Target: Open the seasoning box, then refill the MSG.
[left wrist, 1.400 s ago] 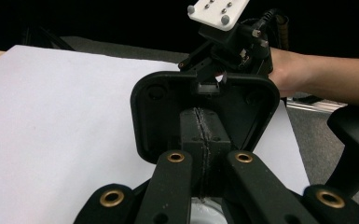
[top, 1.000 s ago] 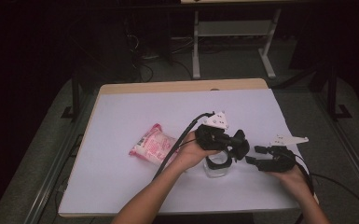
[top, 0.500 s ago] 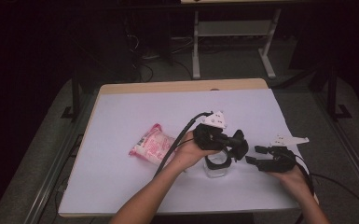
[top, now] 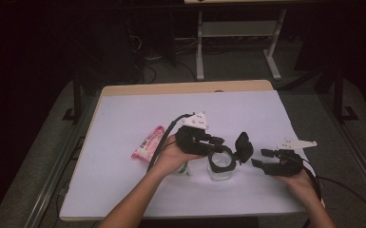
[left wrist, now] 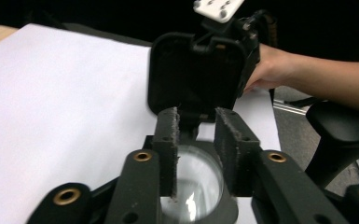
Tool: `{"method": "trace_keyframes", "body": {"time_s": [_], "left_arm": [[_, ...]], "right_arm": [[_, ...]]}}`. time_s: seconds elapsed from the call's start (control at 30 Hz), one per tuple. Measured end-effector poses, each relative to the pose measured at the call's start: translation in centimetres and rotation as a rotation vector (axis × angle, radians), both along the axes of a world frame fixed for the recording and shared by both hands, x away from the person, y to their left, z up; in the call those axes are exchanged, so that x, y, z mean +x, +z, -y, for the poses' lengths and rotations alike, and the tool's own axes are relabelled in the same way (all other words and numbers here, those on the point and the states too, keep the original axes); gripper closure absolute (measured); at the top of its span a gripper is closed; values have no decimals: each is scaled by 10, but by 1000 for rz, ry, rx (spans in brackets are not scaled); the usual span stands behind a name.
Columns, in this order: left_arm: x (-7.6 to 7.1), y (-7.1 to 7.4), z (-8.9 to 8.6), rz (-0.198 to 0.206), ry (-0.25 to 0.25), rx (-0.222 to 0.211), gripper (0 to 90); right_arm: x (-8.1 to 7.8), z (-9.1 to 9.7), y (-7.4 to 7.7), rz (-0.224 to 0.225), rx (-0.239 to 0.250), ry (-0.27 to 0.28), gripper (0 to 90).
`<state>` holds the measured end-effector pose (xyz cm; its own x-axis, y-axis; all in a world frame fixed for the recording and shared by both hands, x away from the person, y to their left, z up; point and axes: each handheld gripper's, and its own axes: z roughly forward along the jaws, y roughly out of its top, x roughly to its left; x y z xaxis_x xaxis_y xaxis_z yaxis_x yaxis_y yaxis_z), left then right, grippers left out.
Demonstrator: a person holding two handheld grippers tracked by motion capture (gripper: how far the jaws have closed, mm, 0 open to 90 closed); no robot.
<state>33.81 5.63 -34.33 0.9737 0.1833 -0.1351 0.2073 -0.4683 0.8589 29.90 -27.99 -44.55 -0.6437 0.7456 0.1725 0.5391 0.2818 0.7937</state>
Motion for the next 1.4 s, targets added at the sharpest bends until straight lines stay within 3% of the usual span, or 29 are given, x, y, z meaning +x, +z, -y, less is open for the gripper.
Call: {"method": "trace_keyframes", "body": {"time_s": [0.33, 0.8, 1.07, 1.4], "left_arm": [[-6, 1, -48, 21, 97, -22, 544], [-21, -8, -110, 39, 213, -18, 432], [-34, -25, -137, 42, 269, -18, 337], [-51, -55, -150, 29, 319, 19, 275]], "right_arm": [[0, -1, -2, -7, -3, 0, 346], [0, 0, -3, -3, -9, -5, 340], [0, 1, -4, -10, -8, -8, 340], [1, 1, -5, -15, -14, -7, 340]]}}
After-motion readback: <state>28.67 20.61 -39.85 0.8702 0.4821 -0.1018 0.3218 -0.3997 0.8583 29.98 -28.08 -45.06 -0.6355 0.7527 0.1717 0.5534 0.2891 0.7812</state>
